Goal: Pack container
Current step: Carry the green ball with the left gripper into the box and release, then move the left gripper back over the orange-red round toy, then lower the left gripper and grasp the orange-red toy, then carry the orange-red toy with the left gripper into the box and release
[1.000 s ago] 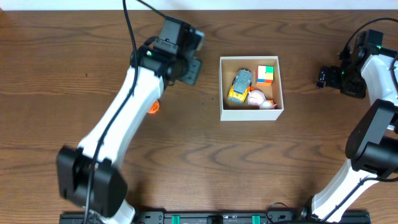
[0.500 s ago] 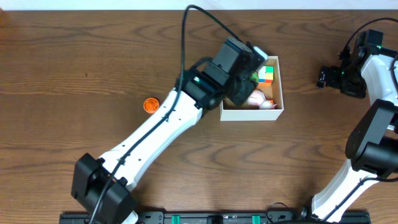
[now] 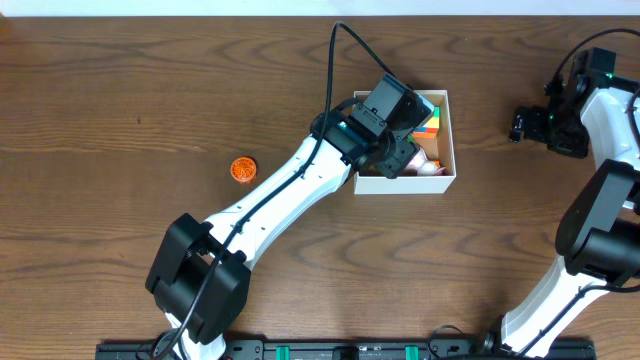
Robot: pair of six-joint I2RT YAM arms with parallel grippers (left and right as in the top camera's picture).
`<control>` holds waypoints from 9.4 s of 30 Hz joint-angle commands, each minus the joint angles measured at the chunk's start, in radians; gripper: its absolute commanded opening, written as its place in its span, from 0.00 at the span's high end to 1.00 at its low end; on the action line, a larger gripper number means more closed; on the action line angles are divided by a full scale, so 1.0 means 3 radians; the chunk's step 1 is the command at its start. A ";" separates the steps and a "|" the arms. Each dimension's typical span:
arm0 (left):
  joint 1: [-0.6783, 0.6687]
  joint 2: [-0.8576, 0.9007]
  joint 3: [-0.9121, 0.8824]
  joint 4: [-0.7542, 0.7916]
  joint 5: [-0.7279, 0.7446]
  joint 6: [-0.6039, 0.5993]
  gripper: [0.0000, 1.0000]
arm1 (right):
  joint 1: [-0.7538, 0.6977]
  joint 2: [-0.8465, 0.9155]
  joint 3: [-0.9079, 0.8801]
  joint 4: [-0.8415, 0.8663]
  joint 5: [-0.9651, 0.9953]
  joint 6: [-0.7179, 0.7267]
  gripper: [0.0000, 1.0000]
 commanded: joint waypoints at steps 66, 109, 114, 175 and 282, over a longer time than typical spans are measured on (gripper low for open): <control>0.1088 -0.0515 0.0010 -0.0520 -0.1180 -0.0886 0.02 | -0.0015 -0.0003 -0.0009 0.0008 0.0009 0.0045 0.01; 0.2026 0.0435 -0.0200 -0.1484 -0.0407 -0.1339 0.02 | -0.0015 -0.0003 -0.0009 0.0008 0.0009 0.0045 0.01; 0.2043 0.0435 -0.0220 -0.1474 -0.0399 -0.1298 0.02 | -0.0015 -0.0003 -0.0009 0.0008 0.0009 0.0045 0.01; 0.2026 0.0601 -0.0640 -0.0720 -0.0359 -0.1205 0.01 | -0.0015 -0.0003 -0.0009 0.0008 0.0009 0.0045 0.01; 0.0559 0.0435 0.0359 0.0675 -0.0289 -0.0827 0.43 | -0.0015 -0.0003 -0.0009 0.0008 0.0009 0.0045 0.01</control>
